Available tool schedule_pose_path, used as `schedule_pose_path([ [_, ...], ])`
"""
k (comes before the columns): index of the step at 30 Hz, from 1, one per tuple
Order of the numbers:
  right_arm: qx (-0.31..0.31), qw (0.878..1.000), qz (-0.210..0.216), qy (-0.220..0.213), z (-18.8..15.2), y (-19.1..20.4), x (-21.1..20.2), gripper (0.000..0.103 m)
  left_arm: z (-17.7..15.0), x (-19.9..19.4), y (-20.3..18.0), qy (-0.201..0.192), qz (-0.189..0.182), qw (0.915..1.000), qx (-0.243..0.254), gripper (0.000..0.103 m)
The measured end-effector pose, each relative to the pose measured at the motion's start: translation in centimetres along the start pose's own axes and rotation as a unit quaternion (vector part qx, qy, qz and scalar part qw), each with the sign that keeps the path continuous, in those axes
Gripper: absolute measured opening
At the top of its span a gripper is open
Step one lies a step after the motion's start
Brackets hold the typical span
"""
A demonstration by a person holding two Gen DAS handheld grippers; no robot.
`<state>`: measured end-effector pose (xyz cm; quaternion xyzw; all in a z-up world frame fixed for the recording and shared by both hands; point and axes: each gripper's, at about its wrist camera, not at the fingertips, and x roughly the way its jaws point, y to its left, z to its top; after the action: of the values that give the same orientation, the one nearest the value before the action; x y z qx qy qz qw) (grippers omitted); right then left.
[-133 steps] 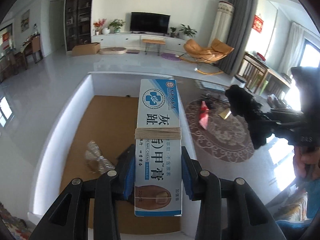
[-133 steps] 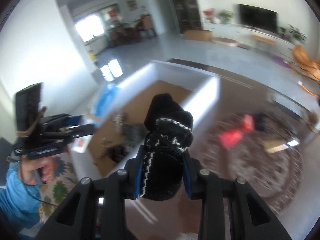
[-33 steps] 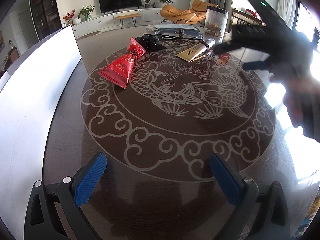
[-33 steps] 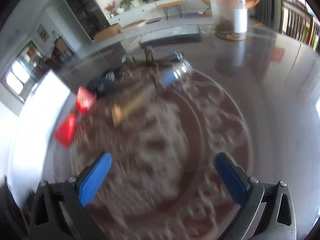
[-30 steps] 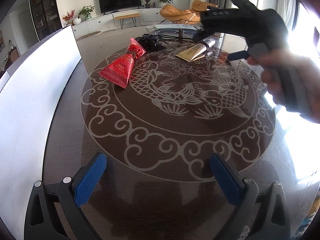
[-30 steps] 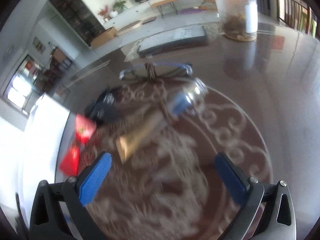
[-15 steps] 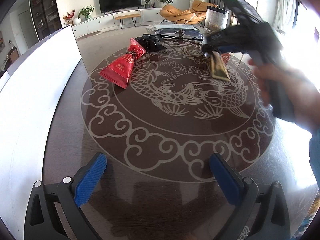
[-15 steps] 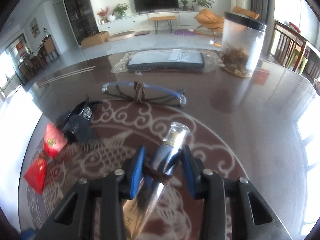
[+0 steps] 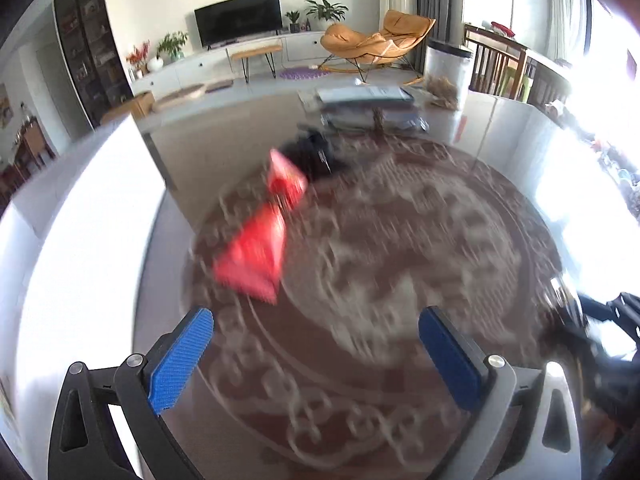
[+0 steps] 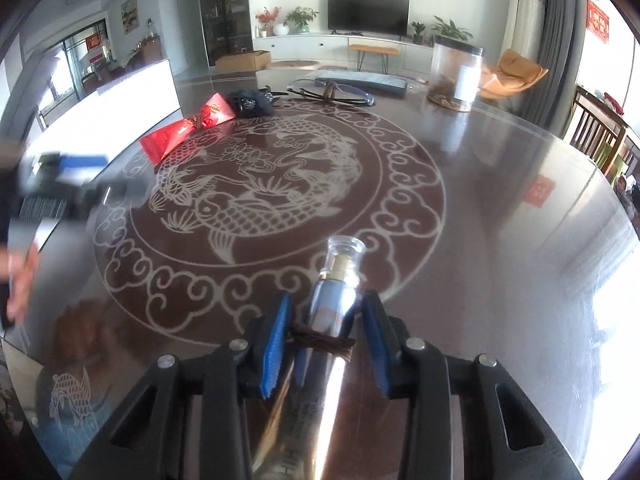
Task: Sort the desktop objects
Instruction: 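Grasp the silver-gold tube with the right gripper while the left reaches for the red candy packet, then grasp the red candy packet with the left gripper while the right holds the tube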
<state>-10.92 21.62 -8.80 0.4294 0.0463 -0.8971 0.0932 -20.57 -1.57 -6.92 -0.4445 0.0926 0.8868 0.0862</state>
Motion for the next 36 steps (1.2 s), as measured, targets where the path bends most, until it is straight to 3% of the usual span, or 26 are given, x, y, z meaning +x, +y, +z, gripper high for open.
schedule_pose_path([
  [5,0.000,1.000,-0.003,0.000,0.3,0.1,0.4,0.038,4.6,4.4,3.0,0.037,-0.001,0.9993,-0.011,0.103],
  [10,0.000,1.000,-0.004,0.000,0.2,0.1,0.4,0.038,5.9,8.4,3.1,0.069,-0.014,0.9975,0.013,0.103],
  [11,0.000,1.000,-0.003,0.000,0.2,0.1,0.4,0.038,5.9,8.7,2.9,0.071,-0.021,0.9971,0.019,0.099],
  [13,0.000,1.000,-0.003,0.000,0.2,0.1,0.4,0.038,6.0,8.8,2.6,0.061,-0.057,0.9963,0.018,0.063],
  [14,0.000,1.000,-0.003,0.000,0.2,0.1,0.4,0.038,6.2,8.6,2.6,0.055,-0.052,0.9970,0.014,0.055],
  [16,0.000,1.000,-0.003,0.000,0.2,0.1,0.4,0.038,6.2,8.5,2.7,0.051,-0.049,0.9975,-0.002,0.026],
  [18,0.000,1.000,-0.003,0.000,0.2,0.1,0.4,0.038,5.5,8.0,2.4,0.044,-0.047,0.9979,-0.005,0.024],
  [28,0.000,1.000,-0.011,0.001,0.2,0.2,0.3,0.039,-5.3,0.0,-1.9,0.008,-0.050,0.9982,-0.031,0.024],
  [30,0.008,1.000,-0.020,0.003,0.2,-0.1,0.4,0.048,-6.4,-0.8,-2.4,0.001,-0.045,0.9983,-0.038,0.024],
  [32,0.025,0.999,-0.026,0.009,0.1,-0.7,0.5,0.068,-6.6,-1.1,-2.6,-0.001,-0.045,0.9980,-0.044,0.030],
  [35,0.024,0.999,-0.029,0.016,0.1,-0.7,0.6,0.079,-6.2,-0.8,-3.7,0.003,-0.047,0.9985,-0.027,0.062],
  [36,0.021,0.999,-0.032,0.015,0.1,-0.6,0.6,0.080,-6.4,-0.6,-4.0,0.013,-0.030,0.9993,-0.017,0.086],
])
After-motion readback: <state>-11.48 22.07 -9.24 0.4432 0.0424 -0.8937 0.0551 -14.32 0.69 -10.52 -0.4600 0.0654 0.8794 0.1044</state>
